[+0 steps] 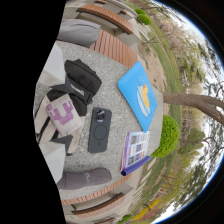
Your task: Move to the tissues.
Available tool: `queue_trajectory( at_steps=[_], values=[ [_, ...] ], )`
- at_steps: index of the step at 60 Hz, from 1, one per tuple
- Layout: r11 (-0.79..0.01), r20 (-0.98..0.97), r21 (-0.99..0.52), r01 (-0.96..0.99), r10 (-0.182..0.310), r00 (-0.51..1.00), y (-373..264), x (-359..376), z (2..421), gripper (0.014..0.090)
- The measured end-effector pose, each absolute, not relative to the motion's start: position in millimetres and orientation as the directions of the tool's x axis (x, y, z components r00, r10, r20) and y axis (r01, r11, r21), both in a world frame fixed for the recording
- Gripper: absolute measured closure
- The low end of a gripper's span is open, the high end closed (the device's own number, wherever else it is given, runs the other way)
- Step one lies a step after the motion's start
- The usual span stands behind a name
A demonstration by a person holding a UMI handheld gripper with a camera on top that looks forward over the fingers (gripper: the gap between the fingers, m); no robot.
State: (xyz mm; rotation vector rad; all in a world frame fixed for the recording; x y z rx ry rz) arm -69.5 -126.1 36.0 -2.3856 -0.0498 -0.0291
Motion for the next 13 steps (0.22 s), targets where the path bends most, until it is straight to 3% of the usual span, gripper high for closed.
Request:
queue_trajectory(
  at_steps=[13],
  values=[
    [-0.727,0.023,-0.686,0.032,0.021,1.000,-127.2,-69.7,37.8,0.0203]
  ],
)
